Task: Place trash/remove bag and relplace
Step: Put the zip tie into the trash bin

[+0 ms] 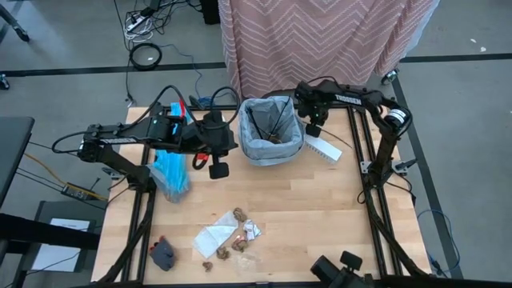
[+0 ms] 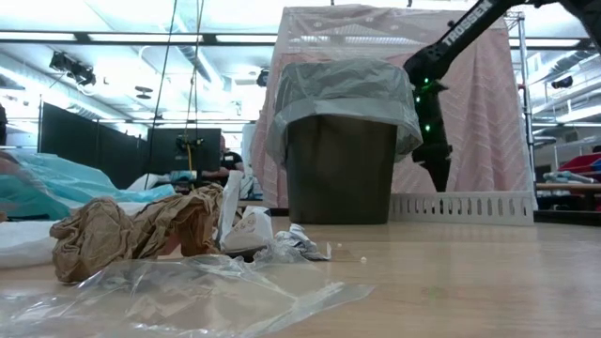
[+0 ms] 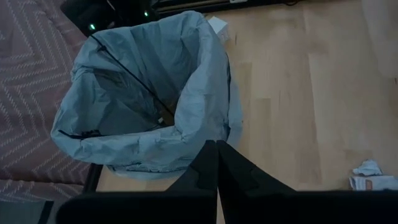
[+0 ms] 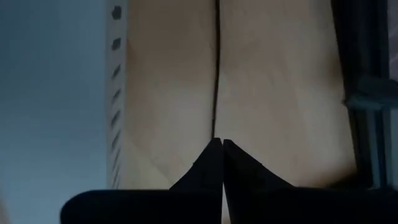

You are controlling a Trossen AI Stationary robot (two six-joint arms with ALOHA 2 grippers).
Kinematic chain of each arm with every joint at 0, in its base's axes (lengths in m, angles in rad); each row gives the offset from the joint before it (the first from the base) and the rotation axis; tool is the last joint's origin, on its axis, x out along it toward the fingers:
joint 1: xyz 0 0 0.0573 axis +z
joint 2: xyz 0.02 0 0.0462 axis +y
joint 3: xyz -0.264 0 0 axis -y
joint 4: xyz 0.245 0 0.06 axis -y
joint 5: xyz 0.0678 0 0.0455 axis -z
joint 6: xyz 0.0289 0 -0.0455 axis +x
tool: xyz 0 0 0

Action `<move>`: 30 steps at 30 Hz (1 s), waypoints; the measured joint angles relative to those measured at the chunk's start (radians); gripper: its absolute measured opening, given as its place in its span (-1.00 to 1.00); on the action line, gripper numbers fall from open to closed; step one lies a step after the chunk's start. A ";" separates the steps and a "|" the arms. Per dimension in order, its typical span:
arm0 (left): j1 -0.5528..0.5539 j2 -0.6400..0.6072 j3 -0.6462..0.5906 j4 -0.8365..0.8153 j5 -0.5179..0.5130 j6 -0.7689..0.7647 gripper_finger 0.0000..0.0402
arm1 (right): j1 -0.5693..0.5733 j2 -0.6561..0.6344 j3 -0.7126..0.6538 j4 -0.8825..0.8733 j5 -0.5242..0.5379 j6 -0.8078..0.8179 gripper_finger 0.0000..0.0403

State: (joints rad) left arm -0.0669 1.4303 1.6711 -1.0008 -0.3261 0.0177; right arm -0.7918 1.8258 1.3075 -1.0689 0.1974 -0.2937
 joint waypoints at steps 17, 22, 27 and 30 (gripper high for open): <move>0.000 0.000 0.000 -0.073 0.025 -0.026 -0.97 | -0.057 0.000 0.002 0.185 -0.267 0.048 -0.56; 0.000 0.000 0.000 -0.064 0.025 -0.029 -0.97 | -0.069 0.076 0.001 0.184 -0.250 0.045 -0.17; 0.001 0.001 0.000 -0.047 0.013 -0.035 -0.97 | -0.058 0.126 0.001 0.218 -0.189 0.029 -0.14; 0.002 0.004 0.000 -0.038 -0.007 -0.058 -0.97 | -0.039 0.160 0.007 0.213 -0.148 0.030 -0.38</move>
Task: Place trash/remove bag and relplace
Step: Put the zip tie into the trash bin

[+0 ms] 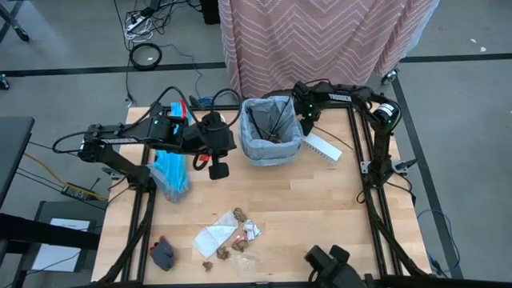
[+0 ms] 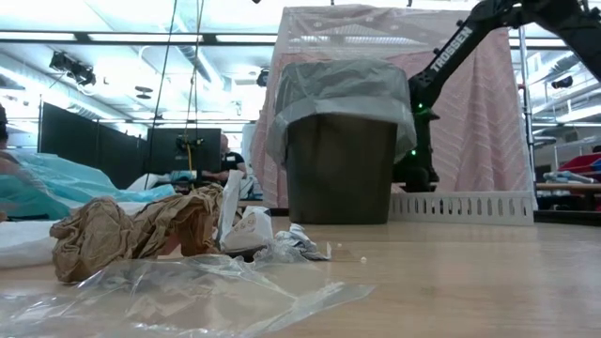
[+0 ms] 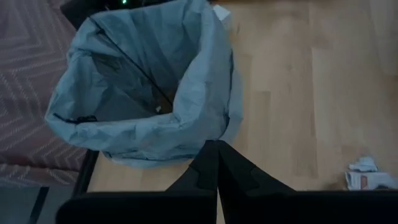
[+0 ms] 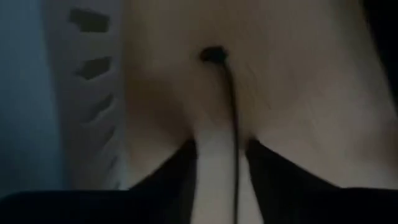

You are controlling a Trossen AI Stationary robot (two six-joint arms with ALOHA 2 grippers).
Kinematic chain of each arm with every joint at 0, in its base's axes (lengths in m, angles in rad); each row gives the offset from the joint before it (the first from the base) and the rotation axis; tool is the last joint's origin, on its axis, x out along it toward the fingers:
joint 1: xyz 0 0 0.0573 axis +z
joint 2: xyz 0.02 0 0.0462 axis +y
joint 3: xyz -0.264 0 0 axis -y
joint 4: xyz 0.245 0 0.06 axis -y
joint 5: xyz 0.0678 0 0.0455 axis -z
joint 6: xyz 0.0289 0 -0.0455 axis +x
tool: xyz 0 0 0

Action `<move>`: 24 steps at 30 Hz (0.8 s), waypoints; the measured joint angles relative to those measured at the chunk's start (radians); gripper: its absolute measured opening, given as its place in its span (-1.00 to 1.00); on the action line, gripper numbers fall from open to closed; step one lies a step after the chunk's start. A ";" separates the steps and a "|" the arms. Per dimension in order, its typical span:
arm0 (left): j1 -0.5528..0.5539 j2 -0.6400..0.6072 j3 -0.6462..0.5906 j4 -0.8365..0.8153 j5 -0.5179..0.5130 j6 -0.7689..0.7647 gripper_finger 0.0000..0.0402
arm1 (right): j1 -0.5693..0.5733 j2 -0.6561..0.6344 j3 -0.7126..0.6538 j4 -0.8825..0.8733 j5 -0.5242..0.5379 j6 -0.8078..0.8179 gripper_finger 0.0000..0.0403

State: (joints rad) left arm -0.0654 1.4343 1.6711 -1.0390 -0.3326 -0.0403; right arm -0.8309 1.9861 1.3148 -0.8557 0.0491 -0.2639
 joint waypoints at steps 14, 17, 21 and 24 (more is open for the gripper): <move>0.000 0.015 0.000 -0.002 -0.010 -0.024 -0.97 | 0.011 -0.088 -0.008 -0.008 0.033 0.072 -1.00; 0.000 0.015 0.000 -0.003 -0.010 -0.025 -0.97 | -0.009 -0.124 -0.008 -0.015 0.002 0.108 -1.00; 0.000 0.015 0.000 -0.003 -0.009 -0.025 -0.97 | -0.023 -0.176 -0.008 -0.015 -0.029 0.151 -1.00; 0.000 0.015 0.000 -0.004 -0.006 -0.045 -0.97 | -0.024 -0.208 -0.008 -0.014 -0.031 0.179 -1.00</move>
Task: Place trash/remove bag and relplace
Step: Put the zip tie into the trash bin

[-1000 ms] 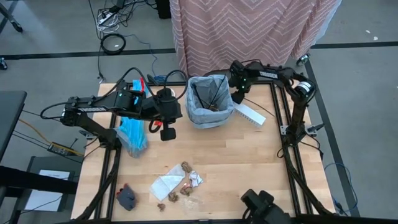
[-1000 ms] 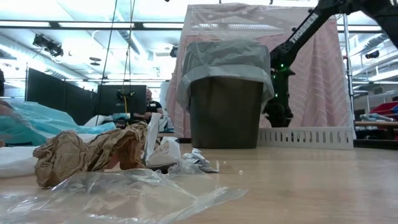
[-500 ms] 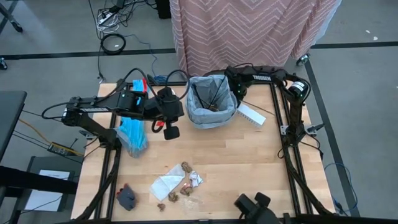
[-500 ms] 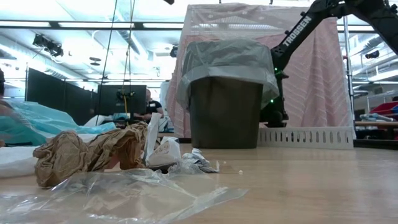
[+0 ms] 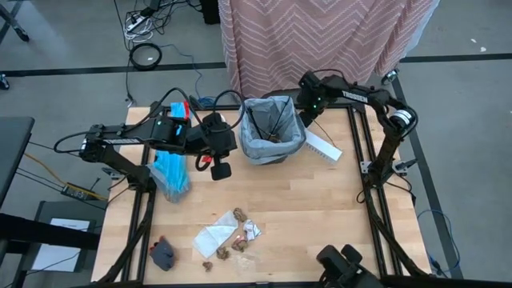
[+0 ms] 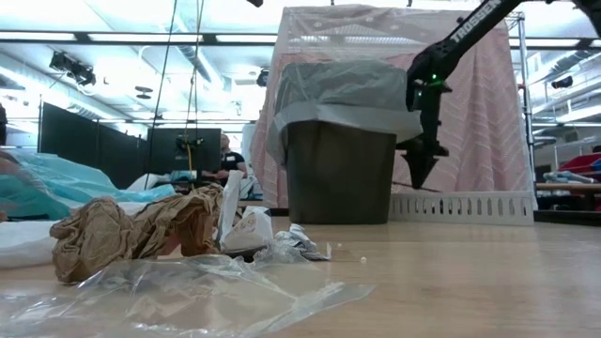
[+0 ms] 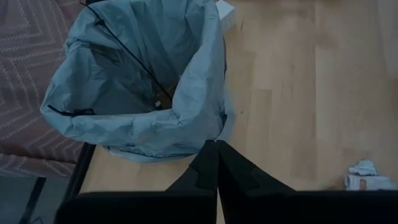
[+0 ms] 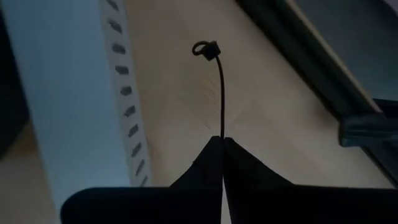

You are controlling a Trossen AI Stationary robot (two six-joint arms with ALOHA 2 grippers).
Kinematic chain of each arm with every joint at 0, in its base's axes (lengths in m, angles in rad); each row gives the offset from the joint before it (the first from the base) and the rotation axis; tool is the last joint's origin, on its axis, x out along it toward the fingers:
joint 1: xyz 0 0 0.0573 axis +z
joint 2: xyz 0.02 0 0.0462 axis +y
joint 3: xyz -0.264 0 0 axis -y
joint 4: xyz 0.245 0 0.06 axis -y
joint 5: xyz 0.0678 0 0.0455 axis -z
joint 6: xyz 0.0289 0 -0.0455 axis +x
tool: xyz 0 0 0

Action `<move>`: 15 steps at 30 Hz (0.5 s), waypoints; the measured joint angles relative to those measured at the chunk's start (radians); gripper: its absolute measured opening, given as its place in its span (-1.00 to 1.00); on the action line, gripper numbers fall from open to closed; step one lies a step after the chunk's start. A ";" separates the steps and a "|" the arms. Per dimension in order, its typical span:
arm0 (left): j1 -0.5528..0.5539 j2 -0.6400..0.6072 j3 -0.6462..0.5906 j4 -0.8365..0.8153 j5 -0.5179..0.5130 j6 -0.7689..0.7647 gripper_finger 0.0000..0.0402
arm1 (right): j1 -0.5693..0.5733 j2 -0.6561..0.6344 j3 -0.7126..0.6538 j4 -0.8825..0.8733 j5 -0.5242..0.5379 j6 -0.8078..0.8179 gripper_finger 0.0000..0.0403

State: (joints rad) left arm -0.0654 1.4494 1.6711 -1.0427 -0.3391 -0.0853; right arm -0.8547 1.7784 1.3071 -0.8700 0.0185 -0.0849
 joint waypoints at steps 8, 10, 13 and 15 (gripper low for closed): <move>-0.001 0.000 0.000 -0.003 0.000 -0.004 -0.97 | -0.024 -0.094 0.000 0.003 0.010 0.111 -1.00; -0.001 0.000 0.000 -0.003 0.000 -0.004 -0.97 | -0.035 -0.116 0.000 0.002 0.014 0.143 -1.00; -0.001 0.000 0.000 -0.003 0.000 -0.003 -0.97 | -0.055 -0.141 0.001 -0.029 0.057 0.225 -1.00; -0.001 0.000 0.000 -0.004 0.000 -0.002 -0.97 | -0.074 -0.146 0.002 -0.067 0.074 0.238 -1.00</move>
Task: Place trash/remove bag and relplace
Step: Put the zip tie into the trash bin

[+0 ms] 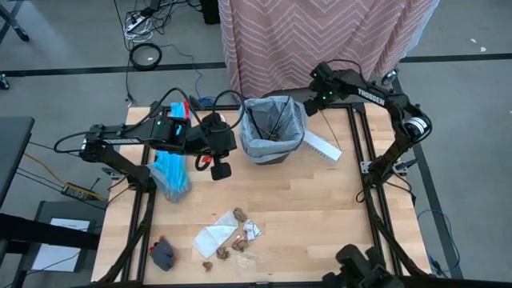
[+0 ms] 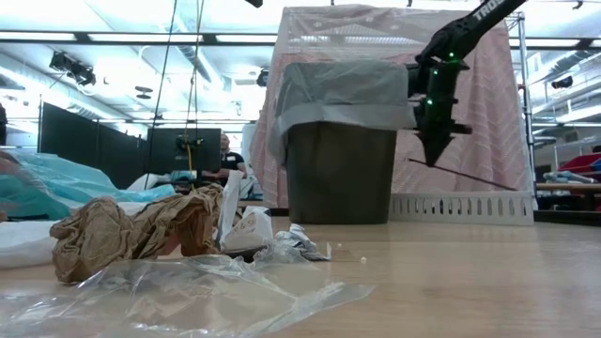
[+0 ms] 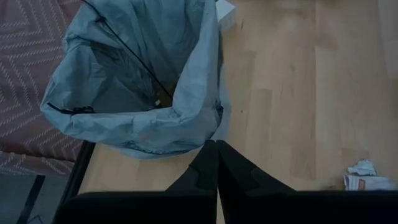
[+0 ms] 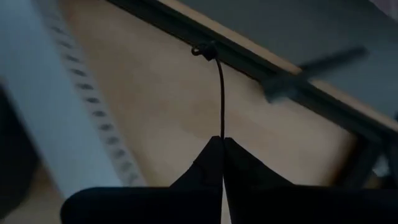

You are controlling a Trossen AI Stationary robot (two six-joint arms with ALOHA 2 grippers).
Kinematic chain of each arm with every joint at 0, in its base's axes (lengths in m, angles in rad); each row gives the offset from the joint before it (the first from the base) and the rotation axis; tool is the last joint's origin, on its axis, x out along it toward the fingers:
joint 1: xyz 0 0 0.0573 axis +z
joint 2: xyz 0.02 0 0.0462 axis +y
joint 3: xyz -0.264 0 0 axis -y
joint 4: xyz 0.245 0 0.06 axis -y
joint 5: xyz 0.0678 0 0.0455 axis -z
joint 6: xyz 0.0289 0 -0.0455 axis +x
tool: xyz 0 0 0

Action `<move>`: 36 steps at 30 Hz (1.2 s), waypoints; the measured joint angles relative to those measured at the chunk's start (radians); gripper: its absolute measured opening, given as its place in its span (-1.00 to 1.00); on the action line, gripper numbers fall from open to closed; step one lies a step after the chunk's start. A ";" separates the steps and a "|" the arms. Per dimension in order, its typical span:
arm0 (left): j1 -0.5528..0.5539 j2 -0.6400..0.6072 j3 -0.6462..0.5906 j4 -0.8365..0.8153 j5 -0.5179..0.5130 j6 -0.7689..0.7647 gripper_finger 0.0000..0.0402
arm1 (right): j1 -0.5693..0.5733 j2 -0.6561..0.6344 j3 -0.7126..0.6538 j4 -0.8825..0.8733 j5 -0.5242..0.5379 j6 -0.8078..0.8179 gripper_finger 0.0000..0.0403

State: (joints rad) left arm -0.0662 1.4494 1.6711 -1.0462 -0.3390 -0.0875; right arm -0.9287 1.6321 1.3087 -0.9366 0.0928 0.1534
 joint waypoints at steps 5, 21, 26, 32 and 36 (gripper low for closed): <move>0.000 0.000 0.000 0.000 0.000 0.000 -0.97 | -0.008 0.008 0.000 -0.123 0.046 -0.037 -1.00; 0.000 0.000 0.000 0.000 0.008 0.004 -0.97 | 0.121 -0.300 0.000 0.193 0.062 0.063 -1.00; 0.000 0.000 0.000 0.000 0.008 0.004 -0.97 | 0.221 -0.441 0.001 0.494 0.122 0.059 -1.00; 0.000 0.000 0.000 0.008 0.007 0.005 -0.97 | 0.355 -0.510 0.002 0.813 0.238 -0.034 -1.00; 0.000 0.000 0.000 0.010 0.007 0.011 -0.97 | 0.432 -0.486 0.002 0.923 0.226 -0.071 -1.00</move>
State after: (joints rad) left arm -0.0662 1.4494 1.6707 -1.0367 -0.3319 -0.0767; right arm -0.4965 1.1461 1.3106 -0.0134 0.3191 0.0824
